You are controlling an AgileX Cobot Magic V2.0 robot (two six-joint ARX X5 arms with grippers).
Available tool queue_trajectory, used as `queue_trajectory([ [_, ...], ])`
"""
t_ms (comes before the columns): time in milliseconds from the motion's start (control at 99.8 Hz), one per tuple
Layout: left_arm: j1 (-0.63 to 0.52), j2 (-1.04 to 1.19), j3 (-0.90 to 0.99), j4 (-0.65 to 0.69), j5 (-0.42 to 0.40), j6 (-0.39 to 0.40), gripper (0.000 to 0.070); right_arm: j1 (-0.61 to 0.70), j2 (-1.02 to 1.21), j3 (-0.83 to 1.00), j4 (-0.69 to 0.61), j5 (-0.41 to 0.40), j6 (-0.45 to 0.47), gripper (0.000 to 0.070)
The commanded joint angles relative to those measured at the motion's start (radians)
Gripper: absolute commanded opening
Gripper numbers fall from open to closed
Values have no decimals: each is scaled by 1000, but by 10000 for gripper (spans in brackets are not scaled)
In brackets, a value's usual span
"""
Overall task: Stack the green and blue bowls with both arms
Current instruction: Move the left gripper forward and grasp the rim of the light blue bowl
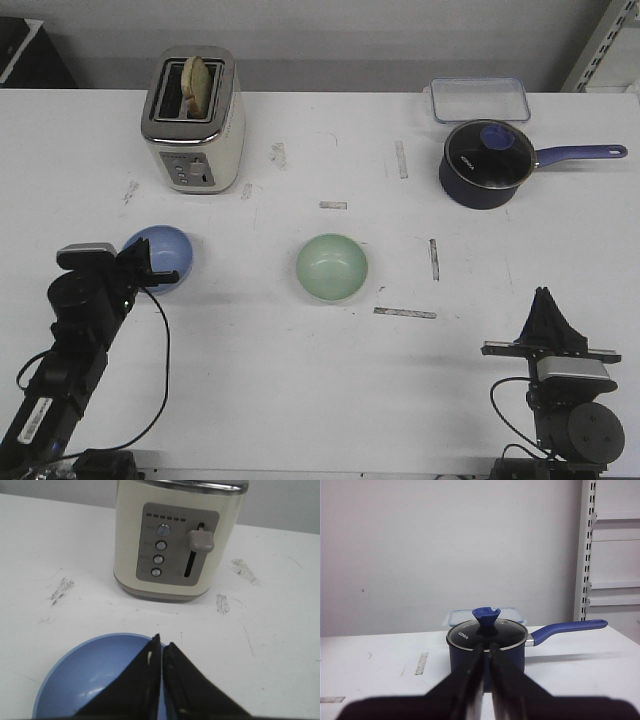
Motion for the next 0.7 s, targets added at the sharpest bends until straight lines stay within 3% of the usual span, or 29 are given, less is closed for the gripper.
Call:
queue_trajectory([
  [0, -4, 52, 47, -47, 3, -26, 1, 0, -2, 0, 10, 0, 10, 12],
  [311, 4, 210, 212, -241, 5, -27, 1, 0, -2, 0, 10, -1, 10, 12],
  [511, 67, 257, 314, -381, 8, -27, 10, 0, -2, 0, 10, 0, 10, 12],
  [541, 81, 262, 324, -392, 13, -27, 33, 0, -2, 0, 10, 0, 10, 12],
  [691, 158, 277, 348, -437, 76, -45, 296, 0, -2, 0, 10, -1, 10, 12],
])
